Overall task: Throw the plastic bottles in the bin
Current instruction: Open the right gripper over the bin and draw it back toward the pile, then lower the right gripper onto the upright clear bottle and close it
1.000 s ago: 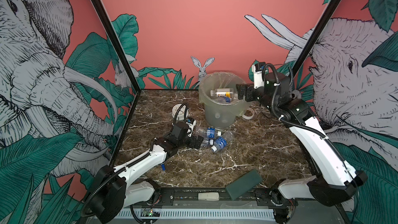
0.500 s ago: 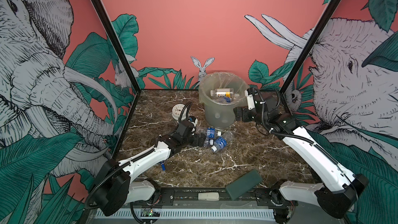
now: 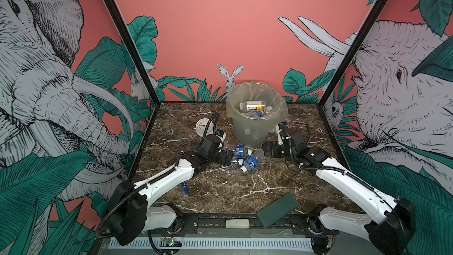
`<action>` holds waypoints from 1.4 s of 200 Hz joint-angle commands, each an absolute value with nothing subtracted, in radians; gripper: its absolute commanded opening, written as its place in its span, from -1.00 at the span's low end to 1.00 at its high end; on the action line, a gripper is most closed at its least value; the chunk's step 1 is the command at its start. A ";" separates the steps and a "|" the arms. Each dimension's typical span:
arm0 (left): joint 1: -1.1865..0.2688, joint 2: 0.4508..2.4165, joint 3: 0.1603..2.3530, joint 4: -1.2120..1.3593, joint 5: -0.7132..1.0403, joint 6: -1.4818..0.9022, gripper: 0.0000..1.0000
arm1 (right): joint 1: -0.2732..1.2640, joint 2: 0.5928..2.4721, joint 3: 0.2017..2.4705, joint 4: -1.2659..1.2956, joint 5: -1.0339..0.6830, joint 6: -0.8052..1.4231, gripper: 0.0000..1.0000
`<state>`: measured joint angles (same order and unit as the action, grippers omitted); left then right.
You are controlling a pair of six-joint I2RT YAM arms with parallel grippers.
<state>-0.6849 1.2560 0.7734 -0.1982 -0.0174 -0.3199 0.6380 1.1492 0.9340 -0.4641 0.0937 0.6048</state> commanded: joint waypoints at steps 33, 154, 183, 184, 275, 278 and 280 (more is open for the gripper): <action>-0.686 1.198 0.791 -0.237 -0.067 -0.245 0.94 | 0.657 1.167 0.802 -0.308 0.098 0.927 0.90; -0.685 1.140 0.730 -0.239 -0.094 -0.193 0.95 | 0.715 1.493 0.887 -0.191 0.028 1.037 0.88; -0.684 1.134 0.722 -0.240 -0.100 -0.189 0.95 | 0.718 1.544 0.913 -0.200 0.019 1.034 0.86; -0.684 1.134 0.721 -0.240 -0.100 -0.188 0.95 | 0.718 1.545 0.913 -0.201 0.020 1.034 0.87; -0.675 1.128 0.711 -0.239 -0.098 -0.189 0.95 | 0.717 1.578 0.939 -0.302 0.062 0.954 0.83; -0.674 1.129 0.711 -0.239 -0.098 -0.190 0.95 | 0.718 1.579 0.939 -0.304 0.061 0.944 0.84; -0.674 1.130 0.710 -0.238 -0.097 -0.190 0.95 | 0.717 1.579 0.940 -0.304 0.060 0.937 0.83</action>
<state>-0.6796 1.1549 0.7292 -0.2352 -0.0940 -0.1970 0.7120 1.5650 0.9176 -0.2710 0.0326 0.9813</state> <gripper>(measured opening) 0.977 0.919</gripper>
